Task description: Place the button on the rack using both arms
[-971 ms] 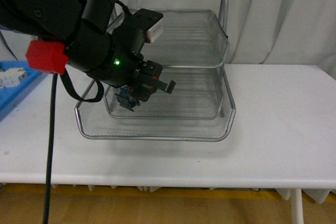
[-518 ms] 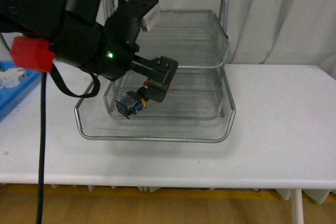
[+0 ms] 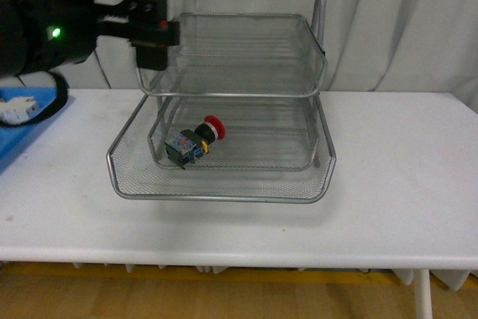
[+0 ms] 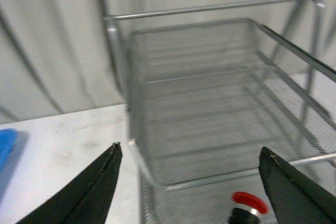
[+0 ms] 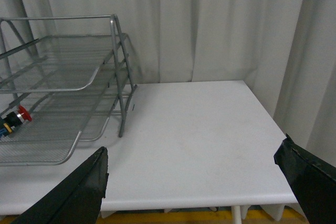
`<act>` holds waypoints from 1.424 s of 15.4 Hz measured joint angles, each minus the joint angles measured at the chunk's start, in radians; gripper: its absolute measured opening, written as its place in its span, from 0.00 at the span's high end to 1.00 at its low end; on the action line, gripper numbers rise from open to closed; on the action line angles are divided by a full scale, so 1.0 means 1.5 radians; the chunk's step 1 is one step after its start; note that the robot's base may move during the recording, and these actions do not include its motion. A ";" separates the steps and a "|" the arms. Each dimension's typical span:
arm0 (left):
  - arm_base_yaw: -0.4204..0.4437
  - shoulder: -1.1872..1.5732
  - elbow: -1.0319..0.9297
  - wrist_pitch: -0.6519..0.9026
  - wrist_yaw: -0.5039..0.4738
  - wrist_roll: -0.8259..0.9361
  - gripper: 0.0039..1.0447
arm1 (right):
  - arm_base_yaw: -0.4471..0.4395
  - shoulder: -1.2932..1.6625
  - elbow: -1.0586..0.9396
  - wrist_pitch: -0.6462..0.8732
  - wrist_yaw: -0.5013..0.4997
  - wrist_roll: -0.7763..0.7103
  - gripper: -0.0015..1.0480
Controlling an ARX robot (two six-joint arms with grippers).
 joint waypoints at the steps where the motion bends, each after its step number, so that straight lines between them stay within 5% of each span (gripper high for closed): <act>1: 0.001 -0.002 -0.007 0.007 -0.006 -0.002 0.28 | 0.001 0.000 0.000 -0.001 0.001 0.000 0.06; 4: 0.046 -0.096 -0.174 0.147 -0.045 -0.027 0.59 | 0.002 0.000 0.000 -0.002 0.001 0.000 0.06; 8: 0.084 -0.215 -0.312 0.149 0.002 -0.037 0.98 | 0.002 0.000 0.000 -0.002 0.001 0.000 0.06; 11: 0.121 -0.319 -0.411 0.166 0.036 -0.038 0.99 | 0.002 0.000 0.000 -0.002 0.001 0.000 0.06; 14: 0.186 -0.463 -0.464 0.069 0.088 -0.038 0.99 | 0.002 0.000 0.000 -0.002 0.001 0.000 0.06; 22: 0.181 -0.739 -0.501 -0.168 0.097 -0.038 0.99 | 0.002 0.000 0.000 -0.002 0.001 0.000 0.06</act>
